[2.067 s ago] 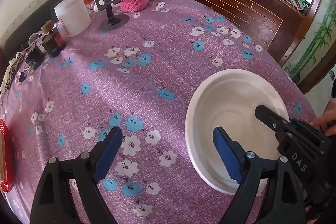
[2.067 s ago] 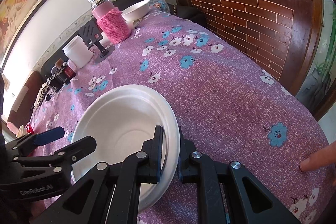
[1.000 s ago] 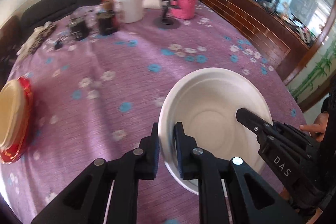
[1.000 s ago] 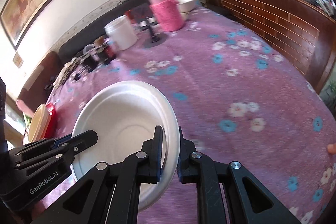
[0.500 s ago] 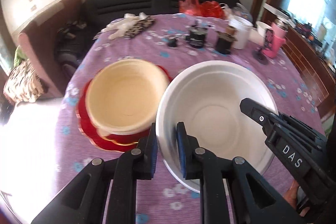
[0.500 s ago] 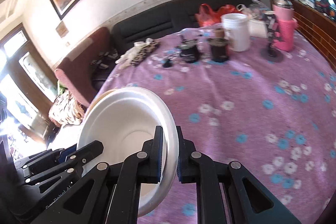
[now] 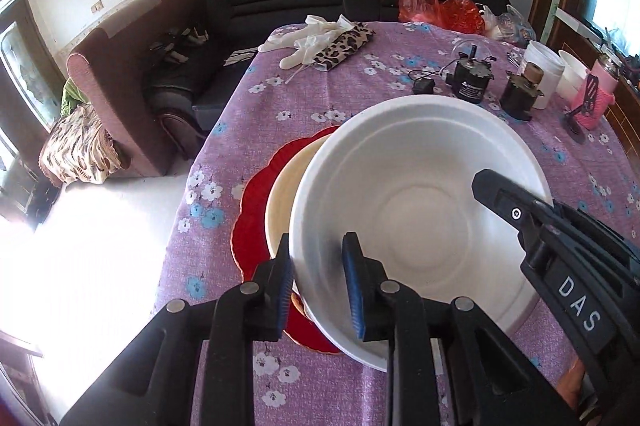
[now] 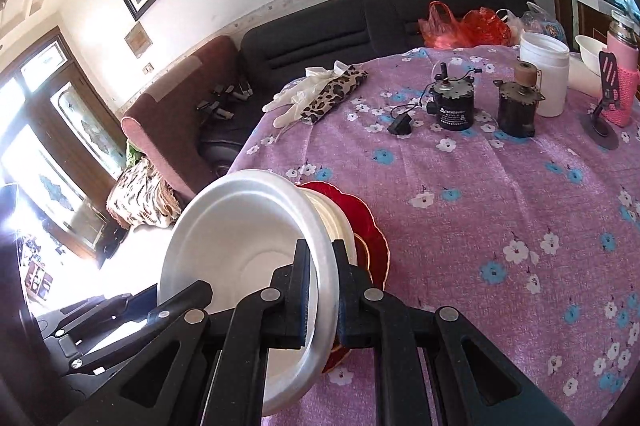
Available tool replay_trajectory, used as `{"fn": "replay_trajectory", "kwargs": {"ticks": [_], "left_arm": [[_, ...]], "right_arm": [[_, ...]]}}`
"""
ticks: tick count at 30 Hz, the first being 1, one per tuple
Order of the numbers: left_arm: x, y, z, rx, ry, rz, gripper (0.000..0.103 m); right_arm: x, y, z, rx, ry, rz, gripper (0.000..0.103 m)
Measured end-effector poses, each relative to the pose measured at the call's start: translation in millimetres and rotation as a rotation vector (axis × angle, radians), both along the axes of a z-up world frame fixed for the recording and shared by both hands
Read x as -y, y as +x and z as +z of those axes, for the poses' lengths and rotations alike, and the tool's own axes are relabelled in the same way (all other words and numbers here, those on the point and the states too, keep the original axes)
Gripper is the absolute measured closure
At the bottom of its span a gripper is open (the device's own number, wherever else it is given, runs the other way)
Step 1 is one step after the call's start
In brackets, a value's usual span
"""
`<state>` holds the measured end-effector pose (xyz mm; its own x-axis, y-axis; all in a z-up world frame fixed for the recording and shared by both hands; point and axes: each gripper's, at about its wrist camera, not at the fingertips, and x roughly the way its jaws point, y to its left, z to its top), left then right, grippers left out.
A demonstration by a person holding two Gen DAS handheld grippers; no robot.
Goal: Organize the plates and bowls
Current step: 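Lift the white bowl with both grippers and carry it over the stack, then lower the white bowl into the beige bowl on the stack, then open both grippers and pull them back from the stack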
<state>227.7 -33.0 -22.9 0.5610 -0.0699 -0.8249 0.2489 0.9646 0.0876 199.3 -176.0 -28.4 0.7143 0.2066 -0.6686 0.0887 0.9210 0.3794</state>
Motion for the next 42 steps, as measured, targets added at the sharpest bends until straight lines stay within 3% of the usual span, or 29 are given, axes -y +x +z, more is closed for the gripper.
{"fn": "replay_trajectory", "kwargs": {"ticks": [11, 20, 25, 27, 29, 36, 39, 42], "left_arm": [[-9.1, 27.0, -22.7, 0.000, 0.017, 0.050, 0.074], [-22.3, 13.0, -11.9, 0.037, -0.001, 0.080, 0.072], [-21.1, -17.3, 2.8, 0.116, 0.018, 0.087, 0.053], [-18.0, -32.2, 8.4, 0.154, 0.019, 0.098, 0.036], [-12.6, -46.6, 13.4, 0.183, 0.006, 0.103, 0.029], [19.4, -97.4, 23.2, 0.198, -0.052, 0.030, 0.021], [25.9, -119.1, 29.0, 0.227, -0.080, 0.050, 0.005], [29.2, -140.3, 36.5, 0.273, -0.118, 0.083, 0.004]], "right_arm": [[-14.4, 36.0, -22.1, -0.022, -0.050, -0.001, 0.091], [-9.8, 31.8, -16.9, 0.013, -0.072, -0.023, 0.090], [-1.5, 9.8, 5.5, 0.073, -0.066, -0.049, 0.090], [2.9, -4.7, 14.0, 0.094, -0.082, -0.052, 0.090], [9.0, -21.3, 19.3, 0.099, -0.091, -0.053, 0.089], [38.9, -90.0, 26.4, 0.107, -0.142, -0.072, 0.089], [53.8, -122.8, 21.5, 0.103, -0.166, -0.074, 0.089], [72.7, -152.8, 11.9, 0.085, -0.166, -0.065, 0.089]]}}
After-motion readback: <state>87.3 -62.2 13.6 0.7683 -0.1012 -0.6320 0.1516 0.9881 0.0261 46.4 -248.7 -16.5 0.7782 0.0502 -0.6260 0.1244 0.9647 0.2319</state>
